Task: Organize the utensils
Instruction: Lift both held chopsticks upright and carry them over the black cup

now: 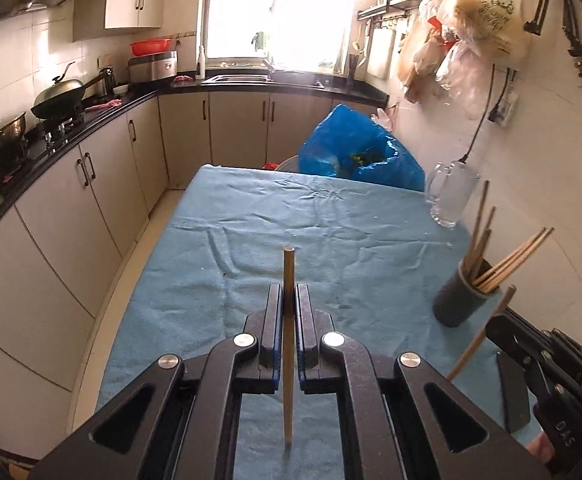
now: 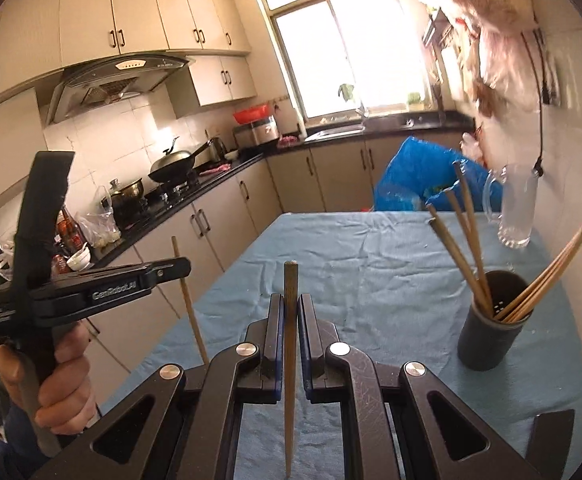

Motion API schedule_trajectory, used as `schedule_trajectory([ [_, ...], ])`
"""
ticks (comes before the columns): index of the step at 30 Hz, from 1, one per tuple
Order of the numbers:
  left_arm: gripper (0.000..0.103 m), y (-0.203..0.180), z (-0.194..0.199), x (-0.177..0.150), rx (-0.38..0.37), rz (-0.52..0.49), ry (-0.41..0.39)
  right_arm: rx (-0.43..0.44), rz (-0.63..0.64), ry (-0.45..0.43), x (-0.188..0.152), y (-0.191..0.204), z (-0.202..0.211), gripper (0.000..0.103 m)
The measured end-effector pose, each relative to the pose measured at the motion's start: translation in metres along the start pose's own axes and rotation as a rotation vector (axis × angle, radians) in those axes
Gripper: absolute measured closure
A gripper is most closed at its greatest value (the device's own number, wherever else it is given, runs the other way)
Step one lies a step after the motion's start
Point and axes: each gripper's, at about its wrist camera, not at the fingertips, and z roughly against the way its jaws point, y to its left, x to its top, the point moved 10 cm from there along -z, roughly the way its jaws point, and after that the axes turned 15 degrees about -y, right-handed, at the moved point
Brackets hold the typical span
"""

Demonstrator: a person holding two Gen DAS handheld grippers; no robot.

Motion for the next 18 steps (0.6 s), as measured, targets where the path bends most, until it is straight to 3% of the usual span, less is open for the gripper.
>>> schedule_trajectory([
  [8,0.098,-0.007,0.010,-0.002,-0.018,-0.002,-0.001,-0.035,0.015,-0.076,0.018,-0.005,0.013,0.095],
  [18,0.098,-0.017,0.025,0.004,-0.038,-0.013,-0.024,-0.064,0.003,-0.110,0.023,-0.016,0.024,0.095],
])
